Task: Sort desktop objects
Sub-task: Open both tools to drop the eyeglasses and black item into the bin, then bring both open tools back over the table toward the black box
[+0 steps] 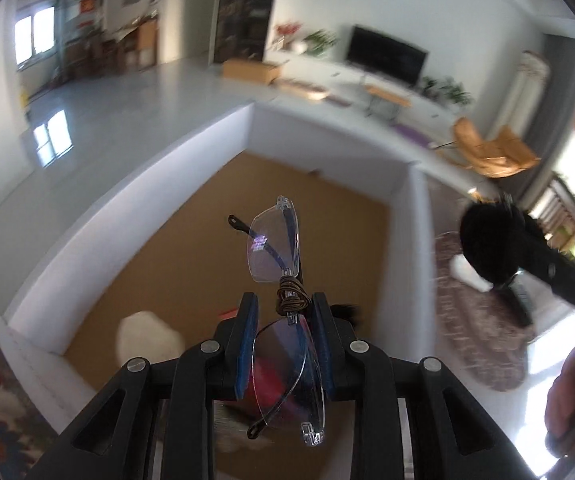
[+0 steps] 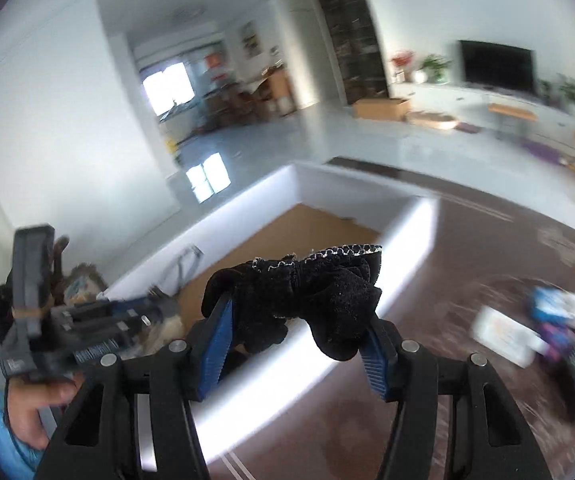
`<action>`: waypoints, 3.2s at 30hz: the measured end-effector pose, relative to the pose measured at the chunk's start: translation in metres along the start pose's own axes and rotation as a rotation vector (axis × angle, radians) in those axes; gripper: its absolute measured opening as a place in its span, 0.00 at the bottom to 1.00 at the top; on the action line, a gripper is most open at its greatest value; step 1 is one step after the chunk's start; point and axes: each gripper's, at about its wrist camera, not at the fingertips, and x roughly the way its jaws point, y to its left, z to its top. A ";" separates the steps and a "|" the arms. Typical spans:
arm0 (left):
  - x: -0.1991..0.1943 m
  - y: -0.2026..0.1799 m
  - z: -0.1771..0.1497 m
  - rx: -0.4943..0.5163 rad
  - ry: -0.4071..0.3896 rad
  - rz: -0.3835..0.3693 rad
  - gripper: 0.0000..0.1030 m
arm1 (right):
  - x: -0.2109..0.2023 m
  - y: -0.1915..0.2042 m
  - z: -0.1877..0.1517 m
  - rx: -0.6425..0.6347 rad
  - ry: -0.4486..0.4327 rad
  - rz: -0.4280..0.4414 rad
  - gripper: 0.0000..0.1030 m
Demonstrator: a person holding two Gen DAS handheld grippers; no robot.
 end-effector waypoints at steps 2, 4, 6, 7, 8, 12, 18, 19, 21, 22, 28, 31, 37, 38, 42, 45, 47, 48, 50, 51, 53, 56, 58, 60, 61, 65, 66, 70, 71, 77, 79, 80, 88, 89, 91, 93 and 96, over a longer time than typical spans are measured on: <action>0.016 0.013 -0.002 -0.016 0.045 0.017 0.26 | 0.034 0.017 0.009 -0.008 0.045 0.016 0.63; 0.030 0.018 -0.004 -0.031 0.093 0.040 0.27 | 0.069 0.027 0.014 0.001 0.118 0.023 0.76; 0.039 0.024 -0.008 -0.052 0.119 0.053 0.30 | 0.087 0.030 0.014 0.030 0.158 0.029 0.78; 0.041 0.026 -0.011 -0.064 0.123 0.054 0.34 | 0.090 0.030 0.015 0.043 0.159 0.034 0.79; 0.042 0.028 -0.013 -0.077 0.124 0.056 0.42 | 0.089 0.028 0.015 0.058 0.148 0.043 0.80; 0.023 0.021 -0.020 -0.094 0.031 0.063 0.72 | 0.059 0.015 0.009 0.079 0.057 0.057 0.92; -0.014 -0.045 -0.034 0.005 -0.065 -0.065 0.72 | -0.013 -0.041 -0.045 0.019 -0.030 -0.090 0.99; -0.021 -0.065 -0.039 0.038 -0.078 -0.102 0.72 | -0.023 -0.055 -0.058 0.017 -0.024 -0.127 1.00; -0.032 -0.103 -0.046 0.108 -0.098 -0.178 0.74 | -0.042 -0.090 -0.091 0.031 0.003 -0.210 1.00; -0.036 -0.124 -0.053 0.149 -0.105 -0.215 0.76 | -0.051 -0.106 -0.106 0.043 0.018 -0.248 1.00; -0.007 -0.233 -0.113 0.378 -0.045 -0.274 0.96 | -0.109 -0.201 -0.191 0.157 0.122 -0.484 1.00; 0.042 -0.260 -0.136 0.408 0.045 -0.224 0.96 | -0.131 -0.226 -0.222 0.213 0.141 -0.530 1.00; 0.103 -0.277 -0.139 0.408 0.088 -0.147 0.96 | -0.145 -0.237 -0.239 0.251 0.120 -0.542 1.00; 0.107 -0.278 -0.137 0.408 0.088 -0.143 0.96 | -0.144 -0.237 -0.239 0.245 0.118 -0.543 1.00; 0.123 -0.282 -0.131 0.416 0.101 -0.132 0.96 | -0.132 -0.235 -0.236 0.230 0.169 -0.579 1.00; 0.119 -0.284 -0.135 0.422 0.077 -0.118 0.99 | -0.130 -0.233 -0.236 0.232 0.169 -0.579 1.00; 0.116 -0.284 -0.136 0.424 0.083 -0.121 1.00 | -0.129 -0.233 -0.236 0.232 0.169 -0.579 1.00; 0.115 -0.283 -0.135 0.422 0.080 -0.123 1.00 | -0.129 -0.233 -0.236 0.232 0.169 -0.579 1.00; 0.114 -0.283 -0.136 0.420 0.079 -0.123 1.00 | -0.129 -0.234 -0.236 0.232 0.169 -0.579 1.00; 0.116 -0.284 -0.136 0.420 0.079 -0.121 1.00 | -0.129 -0.234 -0.237 0.232 0.169 -0.579 1.00; 0.117 -0.284 -0.136 0.420 0.078 -0.121 1.00 | -0.129 -0.233 -0.237 0.232 0.169 -0.578 1.00; 0.117 -0.284 -0.136 0.420 0.078 -0.121 1.00 | -0.129 -0.233 -0.237 0.232 0.169 -0.578 1.00; 0.117 -0.284 -0.136 0.419 0.078 -0.121 1.00 | -0.129 -0.233 -0.237 0.232 0.169 -0.578 1.00; 0.117 -0.284 -0.136 0.419 0.078 -0.121 1.00 | -0.129 -0.233 -0.237 0.232 0.169 -0.578 1.00; 0.117 -0.284 -0.136 0.420 0.079 -0.121 1.00 | -0.129 -0.233 -0.237 0.232 0.169 -0.578 1.00; 0.117 -0.284 -0.136 0.420 0.079 -0.121 1.00 | -0.129 -0.233 -0.237 0.232 0.169 -0.578 1.00; 0.117 -0.284 -0.136 0.420 0.079 -0.121 1.00 | -0.129 -0.233 -0.237 0.232 0.169 -0.578 1.00; 0.117 -0.284 -0.136 0.420 0.079 -0.121 1.00 | -0.129 -0.233 -0.237 0.232 0.170 -0.578 1.00; 0.117 -0.284 -0.136 0.419 0.079 -0.121 1.00 | -0.129 -0.233 -0.237 0.232 0.170 -0.578 1.00; 0.117 -0.284 -0.136 0.419 0.079 -0.120 1.00 | -0.130 -0.233 -0.237 0.232 0.170 -0.578 1.00; 0.117 -0.284 -0.136 0.419 0.079 -0.120 1.00 | -0.129 -0.233 -0.237 0.232 0.170 -0.578 1.00; 0.117 -0.284 -0.136 0.419 0.079 -0.120 1.00 | -0.129 -0.233 -0.237 0.232 0.170 -0.578 1.00; 0.117 -0.284 -0.136 0.419 0.079 -0.121 1.00 | -0.128 -0.240 -0.229 0.225 0.148 -0.537 1.00; 0.117 -0.284 -0.136 0.419 0.079 -0.121 1.00 | -0.129 -0.246 -0.221 0.219 0.127 -0.537 1.00; 0.117 -0.284 -0.136 0.419 0.079 -0.121 1.00 | -0.131 -0.258 -0.200 0.186 0.080 -0.550 1.00; 0.117 -0.284 -0.136 0.419 0.079 -0.121 1.00 | -0.124 -0.270 -0.176 0.137 0.075 -0.530 1.00; 0.117 -0.284 -0.136 0.419 0.079 -0.121 1.00 | -0.100 -0.287 -0.142 0.033 0.138 -0.541 1.00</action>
